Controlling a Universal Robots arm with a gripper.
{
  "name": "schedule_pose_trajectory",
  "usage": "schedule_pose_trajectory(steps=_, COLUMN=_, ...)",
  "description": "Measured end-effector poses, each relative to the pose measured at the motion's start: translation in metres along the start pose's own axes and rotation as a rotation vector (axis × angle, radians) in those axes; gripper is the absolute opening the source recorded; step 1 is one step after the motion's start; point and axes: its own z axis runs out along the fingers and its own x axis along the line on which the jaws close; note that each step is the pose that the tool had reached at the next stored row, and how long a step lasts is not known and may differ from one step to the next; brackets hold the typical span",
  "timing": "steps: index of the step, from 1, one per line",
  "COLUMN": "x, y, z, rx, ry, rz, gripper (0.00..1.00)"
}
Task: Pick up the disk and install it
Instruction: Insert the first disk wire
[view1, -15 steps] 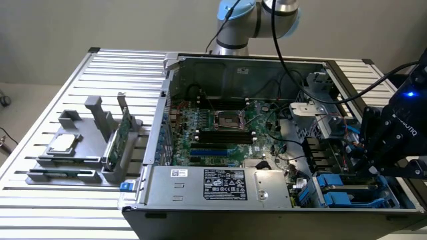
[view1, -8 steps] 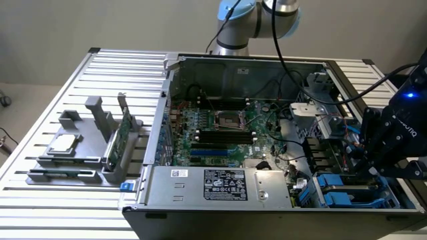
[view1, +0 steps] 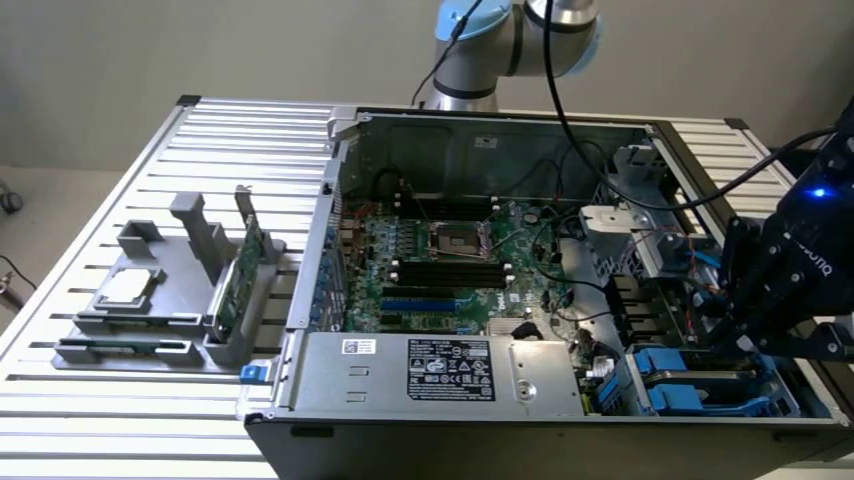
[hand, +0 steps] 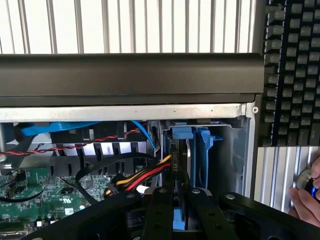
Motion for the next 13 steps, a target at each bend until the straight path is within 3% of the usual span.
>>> schedule_pose_trajectory(steps=13, x=-0.0011, y=0.0006, z=0.0031, rx=0.0013, ry=0.0008, rz=0.014, gripper=0.16)
